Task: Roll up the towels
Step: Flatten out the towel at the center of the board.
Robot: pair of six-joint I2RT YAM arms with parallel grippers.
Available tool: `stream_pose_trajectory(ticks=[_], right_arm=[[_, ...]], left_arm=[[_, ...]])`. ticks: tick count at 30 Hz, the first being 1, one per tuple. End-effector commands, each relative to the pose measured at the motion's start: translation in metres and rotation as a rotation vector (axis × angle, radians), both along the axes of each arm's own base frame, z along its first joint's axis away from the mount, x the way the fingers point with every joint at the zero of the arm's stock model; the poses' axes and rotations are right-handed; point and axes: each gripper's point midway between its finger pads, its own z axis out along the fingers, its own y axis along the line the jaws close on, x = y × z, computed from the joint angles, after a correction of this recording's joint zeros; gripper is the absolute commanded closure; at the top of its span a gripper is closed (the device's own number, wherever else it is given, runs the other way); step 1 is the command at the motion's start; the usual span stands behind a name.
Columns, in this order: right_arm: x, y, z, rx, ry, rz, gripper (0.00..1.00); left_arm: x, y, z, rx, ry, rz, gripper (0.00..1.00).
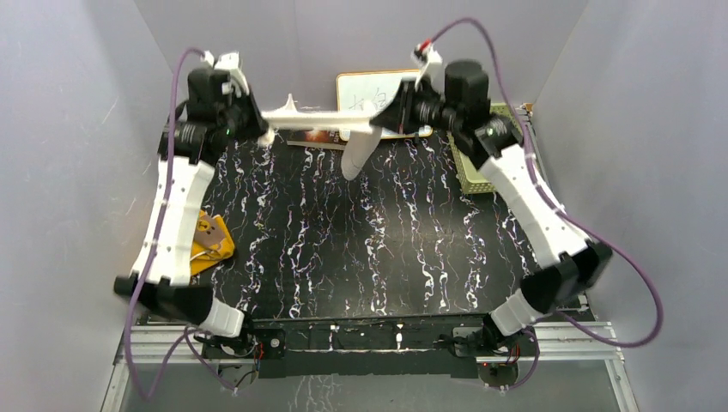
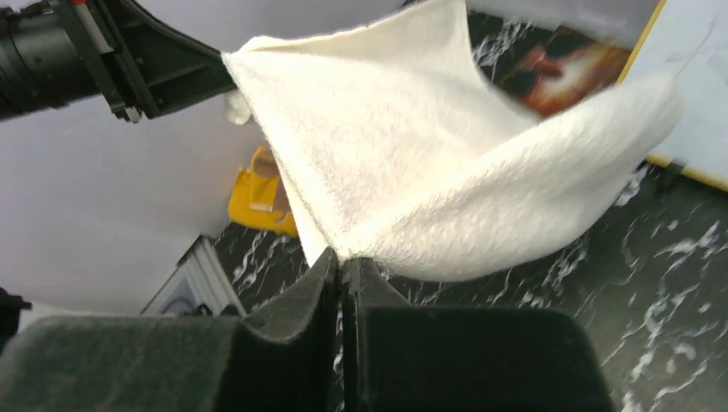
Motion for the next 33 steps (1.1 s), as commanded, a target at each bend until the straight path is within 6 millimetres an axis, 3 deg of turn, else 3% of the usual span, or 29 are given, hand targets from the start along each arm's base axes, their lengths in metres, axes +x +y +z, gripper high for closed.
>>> stream_pose_trajectory(ticks=[1, 2, 4, 5, 8, 9, 11, 12, 15, 18, 19, 22, 26, 33], right_arm=[[-0.066, -0.008, -0.039, -0.025, 0.013, -0.02, 0.97], [-0.076, -0.007, -0.065, -0.051, 0.046, -0.019, 0.71], [-0.084, -0.018, -0.126, -0.145, 0.121, -0.048, 0.1], [-0.085, -0.029, -0.149, -0.195, 0.137, -0.086, 0.03], [-0.081, -0.055, -0.193, -0.234, 0.164, -0.17, 0.02], [-0.079, -0.06, -0.204, -0.225, 0.189, -0.173, 0.02], [-0.071, -0.064, -0.23, -0.219, 0.251, -0.179, 0.02], [-0.064, -0.064, -0.242, -0.219, 0.278, -0.183, 0.02], [-0.036, -0.057, -0.271, -0.233, 0.329, -0.194, 0.02], [-0.004, -0.044, -0.304, -0.278, 0.389, -0.182, 0.06], [0.007, -0.038, -0.307, -0.282, 0.392, -0.168, 0.08], [0.016, -0.027, -0.337, -0.281, 0.464, -0.141, 0.13], [0.012, -0.017, -0.363, -0.272, 0.506, -0.121, 0.2], [-0.008, -0.015, -0.386, -0.277, 0.565, -0.094, 0.33]], left_arm=[[-0.077, 0.078, -0.044, 0.137, 0.051, 0.286, 1.0], [-0.094, 0.092, -0.068, 0.169, 0.085, 0.348, 1.0], [-0.124, 0.115, -0.117, 0.228, 0.173, 0.45, 1.0], [-0.138, 0.123, -0.138, 0.248, 0.219, 0.485, 1.0], [-0.16, 0.134, -0.175, 0.274, 0.301, 0.538, 1.0], [-0.163, 0.134, -0.183, 0.275, 0.316, 0.537, 0.92], [-0.165, 0.132, -0.199, 0.271, 0.347, 0.519, 0.54], [-0.164, 0.13, -0.204, 0.265, 0.359, 0.508, 0.47], [-0.157, 0.131, -0.208, 0.264, 0.379, 0.508, 0.38], [-0.137, 0.132, -0.197, 0.26, 0.363, 0.511, 0.22], [-0.128, 0.132, -0.193, 0.255, 0.363, 0.506, 0.19], [-0.102, 0.13, -0.187, 0.235, 0.365, 0.492, 0.16], [-0.078, 0.131, -0.189, 0.225, 0.377, 0.477, 0.15], [-0.059, 0.148, -0.217, 0.189, 0.445, 0.478, 0.15]])
